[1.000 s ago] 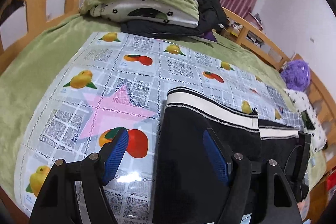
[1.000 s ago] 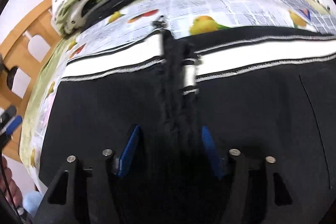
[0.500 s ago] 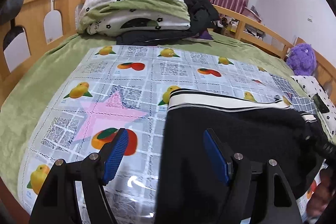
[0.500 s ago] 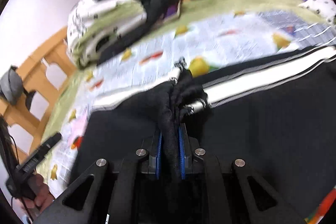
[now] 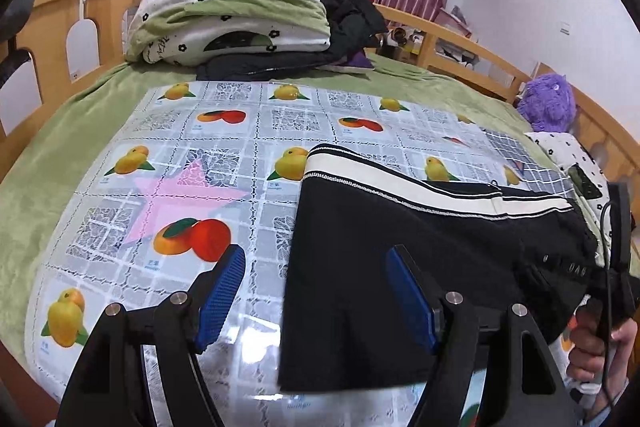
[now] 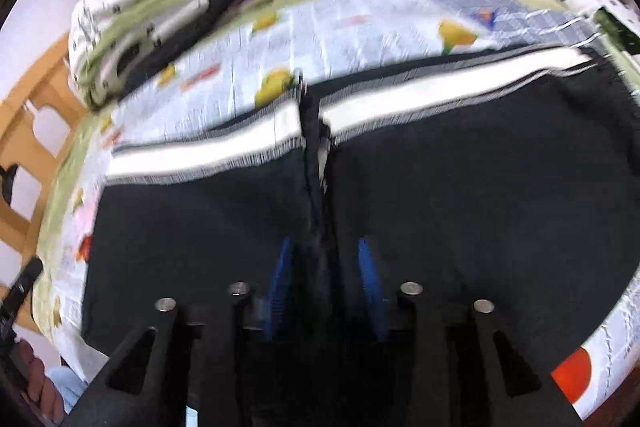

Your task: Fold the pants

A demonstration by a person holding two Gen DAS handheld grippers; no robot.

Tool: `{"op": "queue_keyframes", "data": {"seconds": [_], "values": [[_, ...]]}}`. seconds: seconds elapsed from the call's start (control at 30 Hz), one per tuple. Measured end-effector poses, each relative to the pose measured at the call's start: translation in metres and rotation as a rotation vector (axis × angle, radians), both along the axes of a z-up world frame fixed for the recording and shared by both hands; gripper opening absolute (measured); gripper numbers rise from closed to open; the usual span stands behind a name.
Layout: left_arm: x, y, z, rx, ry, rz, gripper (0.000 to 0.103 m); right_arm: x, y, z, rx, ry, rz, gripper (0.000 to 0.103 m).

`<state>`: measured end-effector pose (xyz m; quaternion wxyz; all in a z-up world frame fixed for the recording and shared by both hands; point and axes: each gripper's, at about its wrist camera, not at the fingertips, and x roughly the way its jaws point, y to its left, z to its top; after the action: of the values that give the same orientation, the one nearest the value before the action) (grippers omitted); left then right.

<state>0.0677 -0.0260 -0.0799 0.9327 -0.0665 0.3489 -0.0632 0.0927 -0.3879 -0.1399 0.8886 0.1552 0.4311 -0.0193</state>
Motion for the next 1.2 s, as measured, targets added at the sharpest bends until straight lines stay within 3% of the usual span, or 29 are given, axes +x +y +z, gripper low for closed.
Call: {"op": "queue_keyframes", "data": {"seconds": [0.13, 0.33, 0.5, 0.67, 0.8, 0.93, 1.03, 1.2], "values": [[-0.015, 0.016, 0.007, -0.044, 0.004, 0.019, 0.071, -0.016, 0.004, 0.02, -0.03, -0.097, -0.01, 0.044], [-0.041, 0.04, 0.033, -0.061, -0.008, 0.006, 0.058, -0.054, 0.021, 0.055, -0.116, -0.211, -0.017, 0.044], [-0.059, 0.044, 0.081, 0.054, -0.115, 0.03, 0.058, -0.089, 0.018, 0.105, -0.093, -0.249, 0.022, 0.044], [-0.069, 0.056, 0.125, 0.024, -0.164, 0.008, 0.06, -0.121, -0.008, 0.151, -0.043, -0.29, -0.001, 0.045], [-0.072, 0.062, 0.134, 0.001, -0.148, -0.04, 0.065, -0.147, -0.035, 0.173, -0.074, -0.323, -0.062, 0.055], [-0.064, 0.065, 0.118, -0.034, -0.097, -0.054, 0.065, -0.158, -0.062, 0.17, -0.046, -0.305, -0.092, 0.063], [-0.047, 0.067, 0.098, -0.042, -0.058, -0.055, 0.065, -0.155, -0.081, 0.151, -0.052, -0.259, -0.11, 0.063], [-0.01, 0.06, 0.055, -0.02, 0.021, -0.091, 0.065, -0.139, -0.113, 0.088, -0.047, -0.159, -0.131, 0.063]]}}
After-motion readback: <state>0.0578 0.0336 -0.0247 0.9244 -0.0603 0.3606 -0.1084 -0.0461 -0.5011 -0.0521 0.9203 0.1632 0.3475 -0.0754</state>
